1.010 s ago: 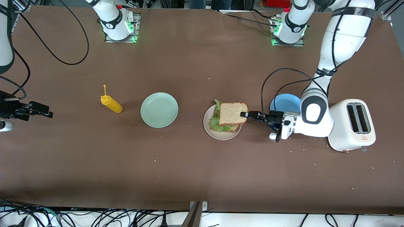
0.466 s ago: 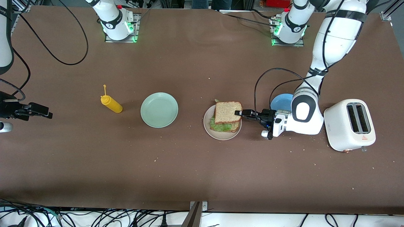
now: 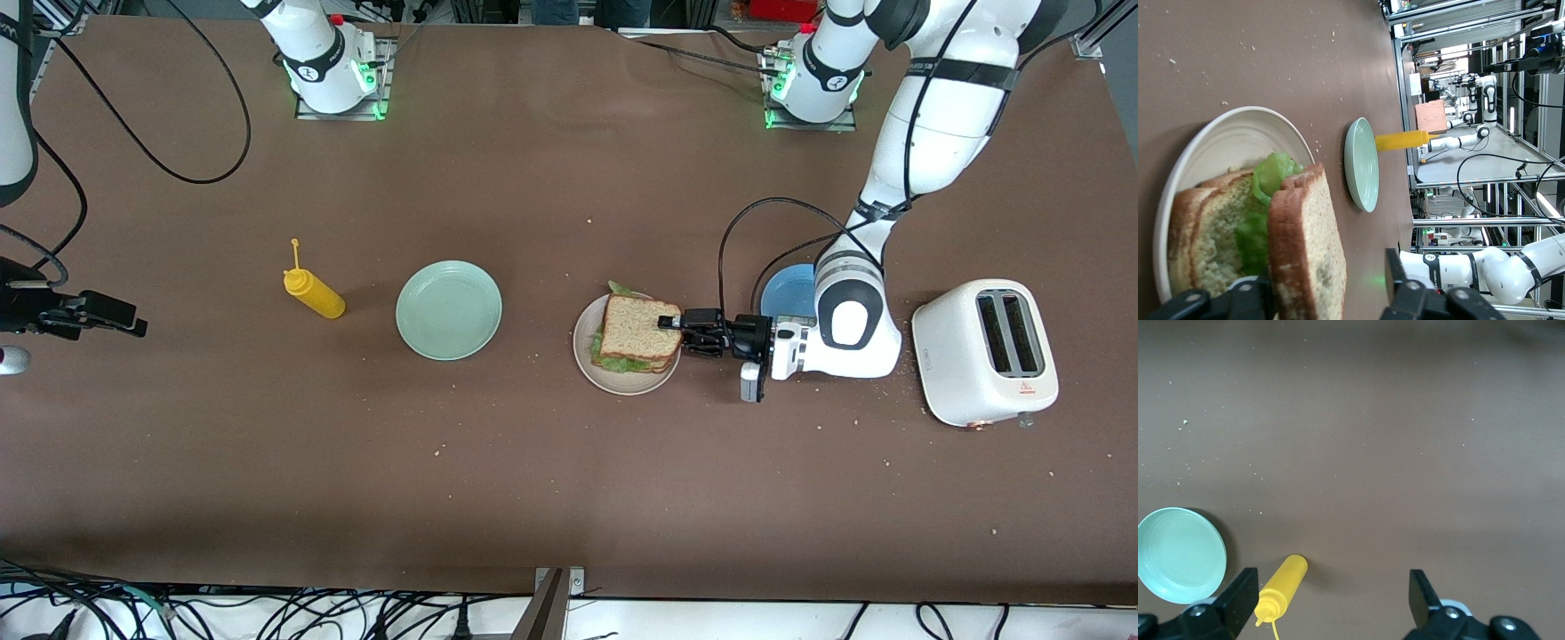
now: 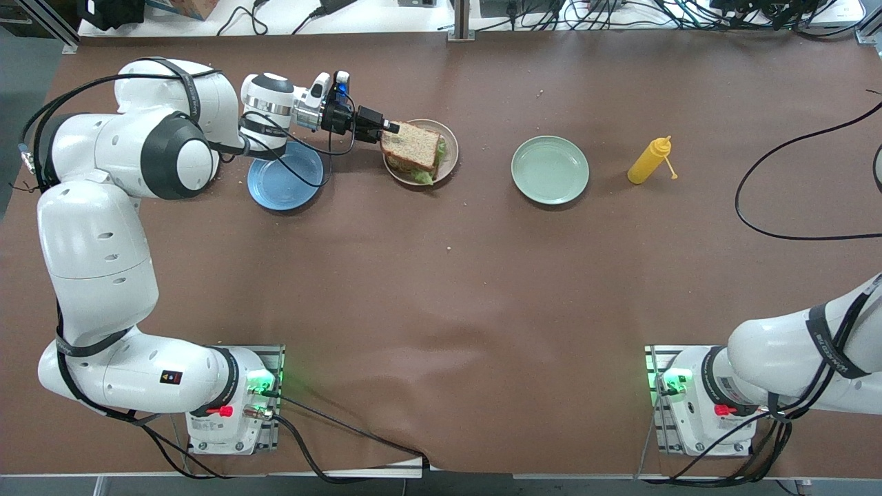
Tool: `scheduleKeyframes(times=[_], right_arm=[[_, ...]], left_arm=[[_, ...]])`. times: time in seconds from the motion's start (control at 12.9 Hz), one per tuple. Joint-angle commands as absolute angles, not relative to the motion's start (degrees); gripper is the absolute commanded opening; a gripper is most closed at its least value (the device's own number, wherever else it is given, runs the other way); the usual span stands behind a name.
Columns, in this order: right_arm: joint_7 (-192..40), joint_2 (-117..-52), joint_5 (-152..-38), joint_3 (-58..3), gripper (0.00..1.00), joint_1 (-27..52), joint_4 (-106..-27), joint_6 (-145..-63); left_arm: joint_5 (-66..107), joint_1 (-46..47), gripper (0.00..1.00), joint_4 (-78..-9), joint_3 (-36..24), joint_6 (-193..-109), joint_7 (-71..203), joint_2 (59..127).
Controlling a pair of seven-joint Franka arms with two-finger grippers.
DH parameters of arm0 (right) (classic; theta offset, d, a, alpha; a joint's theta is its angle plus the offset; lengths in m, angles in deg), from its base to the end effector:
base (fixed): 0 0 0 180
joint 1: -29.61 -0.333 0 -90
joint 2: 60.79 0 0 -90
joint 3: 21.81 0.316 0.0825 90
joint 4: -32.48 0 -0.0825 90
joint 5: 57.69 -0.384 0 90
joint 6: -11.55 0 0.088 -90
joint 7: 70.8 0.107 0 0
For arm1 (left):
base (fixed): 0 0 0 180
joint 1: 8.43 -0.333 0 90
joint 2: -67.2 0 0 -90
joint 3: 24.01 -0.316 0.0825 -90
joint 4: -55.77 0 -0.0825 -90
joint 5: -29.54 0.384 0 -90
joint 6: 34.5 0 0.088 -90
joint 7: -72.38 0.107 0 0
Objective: Make sandwich in beige plate with both arms
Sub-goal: 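Lower the toast onto the lettuce and open the left gripper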
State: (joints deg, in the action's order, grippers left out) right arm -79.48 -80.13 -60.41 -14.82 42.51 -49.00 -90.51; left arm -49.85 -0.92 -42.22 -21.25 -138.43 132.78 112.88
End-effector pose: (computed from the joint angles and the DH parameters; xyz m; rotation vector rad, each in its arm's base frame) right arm 0.6607 -0.0760 0.5094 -3.0577 -0.0484 -0.0534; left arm 0.6084 -0.1903 0.1390 1.8193 -0.2811 -0.0178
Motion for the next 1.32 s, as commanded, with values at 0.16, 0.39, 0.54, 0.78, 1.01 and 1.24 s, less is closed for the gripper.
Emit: scheduleKeyframes(times=[0.16,0.39,0.54,0.78,1.01,1.24], right_arm=[[-78.8,-73.28,-61.73,-16.35,1.0,43.14,-49.35,-89.79],[-78.89,-69.76,-61.73,-17.59,1.0,43.14,-49.7,-87.08],[-78.89,-69.05,-61.73,-18.29,1.0,43.14,-49.61,-82.25],[-78.97,-69.14,-61.73,-18.38,1.0,43.14,-49.61,-81.35],[-79.32,-69.23,-61.65,-18.38,1.0,43.23,-49.44,-79.87],[-81.87,-69.23,-61.73,-18.38,1.0,43.23,-49.35,-78.89]], left_arm=[[-51.68,-1.66,1.0,-41.88,-21.73,-139.0,135.84,112.47],[-51.32,-2.97,1.0,-41.88,-21.82,-139.71,135.93,111.85],[-51.15,-4.46,1.0,-41.96,-21.99,-139.62,135.84,111.06],[-51.06,-7.1,1.0,-41.97,-22.25,-139.53,135.84,108.96],[-48.62,-8.34,1.0,-41.97,-24.62,-139.62,135.23,105.44],[-39.93,-8.34,1.0,-41.35,-29.53,-139.62,129.01,100.97]])
